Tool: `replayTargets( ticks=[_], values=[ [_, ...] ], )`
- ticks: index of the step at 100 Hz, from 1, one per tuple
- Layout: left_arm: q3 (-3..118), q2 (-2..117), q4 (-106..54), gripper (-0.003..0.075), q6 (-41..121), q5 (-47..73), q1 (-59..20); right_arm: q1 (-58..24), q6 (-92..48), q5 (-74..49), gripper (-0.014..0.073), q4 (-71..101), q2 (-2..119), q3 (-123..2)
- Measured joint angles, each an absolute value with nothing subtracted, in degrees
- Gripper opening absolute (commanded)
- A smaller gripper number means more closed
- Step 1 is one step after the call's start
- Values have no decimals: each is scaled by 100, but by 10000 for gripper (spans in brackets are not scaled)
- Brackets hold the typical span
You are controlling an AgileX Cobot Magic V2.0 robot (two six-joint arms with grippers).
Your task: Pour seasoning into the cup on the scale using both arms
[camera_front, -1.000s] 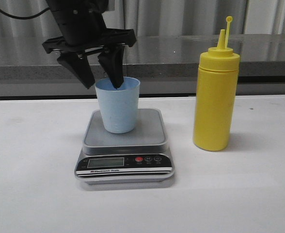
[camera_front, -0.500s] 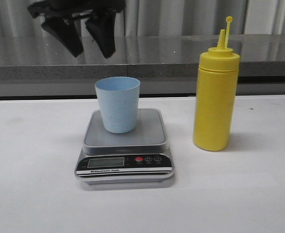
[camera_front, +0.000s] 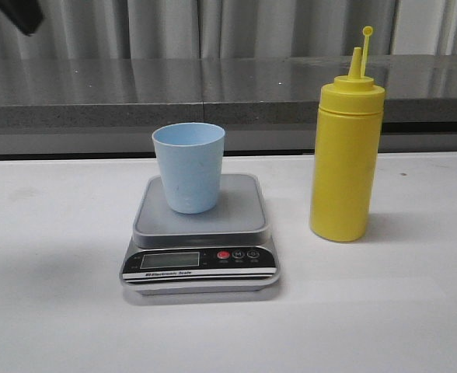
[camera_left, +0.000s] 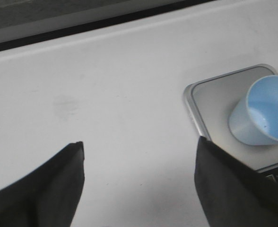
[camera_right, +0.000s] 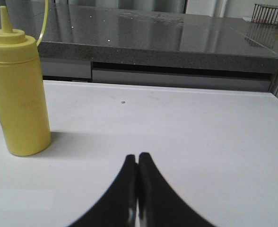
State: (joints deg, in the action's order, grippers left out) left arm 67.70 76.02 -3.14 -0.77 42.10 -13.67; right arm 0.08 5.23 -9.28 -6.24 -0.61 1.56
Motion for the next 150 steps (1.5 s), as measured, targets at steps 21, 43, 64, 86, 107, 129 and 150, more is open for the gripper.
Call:
replayTargets(
  ticks=[21, 43, 64, 86, 107, 129, 150],
  values=[
    [5203, 6084, -314, 475, -77, 3354, -639, 8, 523, -928, -120, -624, -61, 156],
    [3684, 4453, -245, 475, -77, 1965, -341, 8, 523, -928, -120, -624, -61, 156],
    [2751, 3261, -223, 475, -77, 1463, -330, 8, 523, -928, -120, -624, -61, 156],
    [2180, 2411, -223, 475, -77, 1450, -330, 8, 523, -928, -120, -624, -61, 156],
    [1974, 2002, -223, 475, -77, 1450, -330, 8, 523, -928, -120, -624, -61, 156],
    [1974, 1966, -223, 452, -77, 1440, -330, 8, 523, -928, -120, -624, -61, 156],
    [1974, 1966, -223, 214, -77, 1440, -330, 8, 523, -928, -120, -624, -61, 156]
  ],
)
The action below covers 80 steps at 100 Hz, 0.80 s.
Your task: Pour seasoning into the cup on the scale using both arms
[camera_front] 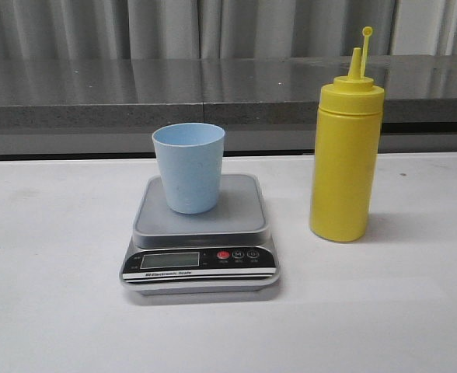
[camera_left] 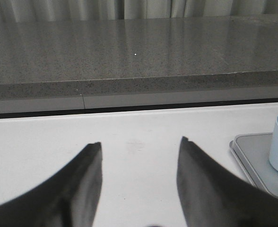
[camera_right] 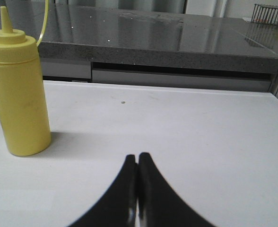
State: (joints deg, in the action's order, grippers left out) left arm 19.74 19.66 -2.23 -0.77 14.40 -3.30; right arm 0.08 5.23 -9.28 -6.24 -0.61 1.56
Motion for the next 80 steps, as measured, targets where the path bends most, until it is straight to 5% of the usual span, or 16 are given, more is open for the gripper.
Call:
replayTargets(
  ticks=[18, 80],
  values=[
    [1974, 1966, -223, -20, -77, 1440, -330, 8, 523, -928, -120, -624, -61, 156],
    [1974, 1966, -223, -18, -77, 1440, -330, 8, 523, -750, -120, -624, -61, 164]
  ],
)
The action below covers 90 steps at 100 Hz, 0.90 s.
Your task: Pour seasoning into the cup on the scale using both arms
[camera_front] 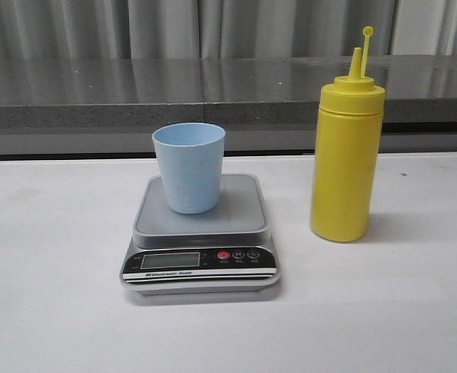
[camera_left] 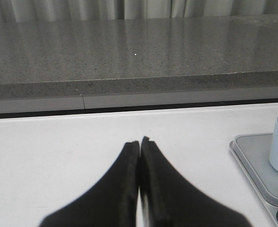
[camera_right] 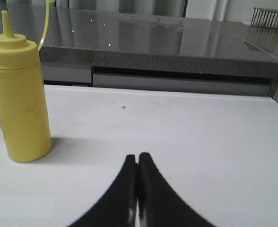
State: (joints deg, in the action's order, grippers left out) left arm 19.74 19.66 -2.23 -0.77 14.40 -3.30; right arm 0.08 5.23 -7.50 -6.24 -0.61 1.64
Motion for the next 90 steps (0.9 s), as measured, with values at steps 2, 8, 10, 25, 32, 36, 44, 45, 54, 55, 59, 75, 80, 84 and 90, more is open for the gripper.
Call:
replayTargets(
  ticks=[2, 8, 10, 25, 32, 36, 44, 45, 54, 55, 59, 75, 80, 84, 90],
  values=[
    [1974, 1966, -223, -18, -77, 1440, -330, 8, 523, -676, -120, -624, -61, 164],
    [1974, 1966, -223, -18, -77, 1440, -330, 8, 523, -455, -120, -624, -61, 164],
    [1974, 1966, -223, -18, -77, 1440, -330, 8, 523, -368, -120, -624, -61, 164],
    [1974, 1966, -223, -18, -77, 1440, -330, 8, 567, -159, -120, -448, -61, 113],
    [1974, 1966, -223, -18, -77, 1440, -330, 8, 580, -199, -120, -391, 68, -77],
    [1974, 1966, -223, -18, -77, 1440, -330, 8, 580, -220, -120, -370, 214, -243],
    [1974, 1966, -223, -18, -77, 1440, -330, 8, 580, -425, -120, -348, 597, -603],
    [1974, 1966, -223, -18, -77, 1440, -330, 8, 580, -449, -120, -348, 679, -639],
    [1974, 1966, -223, -18, -77, 1440, -330, 8, 580, -790, -120, -334, 1270, -1105],
    [1974, 1966, -223, -18, -77, 1440, -330, 8, 580, -837, -120, -324, 1317, -1176],
    [1974, 1966, -223, -18, -77, 1440, -330, 8, 580, -938, -120, -325, 1607, -1343],
    [1974, 1966, -223, -18, -77, 1440, -330, 8, 580, -1056, -120, -313, 2585, -1929],
    [1974, 1966, -223, -18, -77, 1440, -330, 8, 580, -991, -120, -301, 2820, -2025],
    [1974, 1966, -223, -18, -77, 1440, -330, 8, 580, -866, -120, -291, 2979, -2068],
    [1974, 1966, -223, -18, -77, 1440, -330, 8, 580, -641, -120, -293, 3238, -2084]
  ],
)
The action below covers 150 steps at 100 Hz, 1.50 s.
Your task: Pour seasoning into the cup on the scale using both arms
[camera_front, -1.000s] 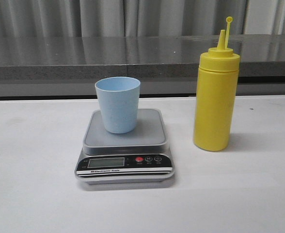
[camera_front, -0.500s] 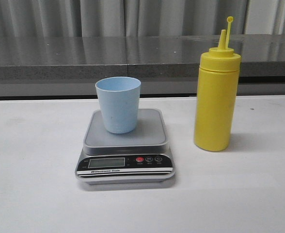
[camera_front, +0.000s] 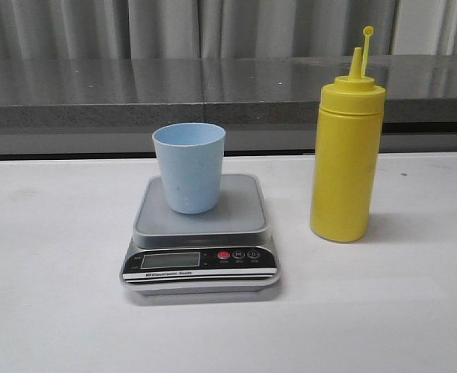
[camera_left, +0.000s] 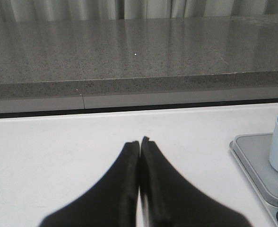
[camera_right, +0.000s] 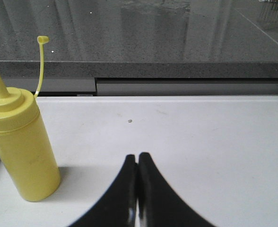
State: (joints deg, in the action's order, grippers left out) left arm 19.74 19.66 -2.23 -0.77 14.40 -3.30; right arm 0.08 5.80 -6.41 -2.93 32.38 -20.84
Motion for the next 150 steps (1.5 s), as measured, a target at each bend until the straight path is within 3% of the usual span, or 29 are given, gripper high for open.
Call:
replayTargets(
  ticks=[23, 55, 78, 85, 92, 109, 115, 150],
  values=[
    [1974, 1966, -233, -18, -77, 1440, -330, -140, 580, 125, -120, -293, 4061, -2106],
    [1974, 1966, -233, -18, -77, 1440, -330, -1180, 583, 568, -120, -539, 5156, -2106],
    [1974, 1966, -233, -18, -77, 1440, -330, -1593, 583, 1562, -106, -597, 6083, -2106],
    [1974, 1966, -233, -18, -77, 1440, -330, -1628, 583, 1801, -50, -609, 6347, -2117],
    [1974, 1966, -233, -18, -77, 1440, -330, -1628, 583, 1946, 62, -609, 6590, -2117],
    [1974, 1966, -233, -18, -77, 1440, -330, -1628, 583, 2162, 503, -609, 7085, -2117],
    [1974, 1966, -233, -18, -77, 1440, -330, -1628, 583, 2298, 619, -609, 7198, -2117],
    [1974, 1966, -233, -18, -77, 1440, -330, -1628, 583, 3387, 588, -644, 7835, -2139]
  ],
)
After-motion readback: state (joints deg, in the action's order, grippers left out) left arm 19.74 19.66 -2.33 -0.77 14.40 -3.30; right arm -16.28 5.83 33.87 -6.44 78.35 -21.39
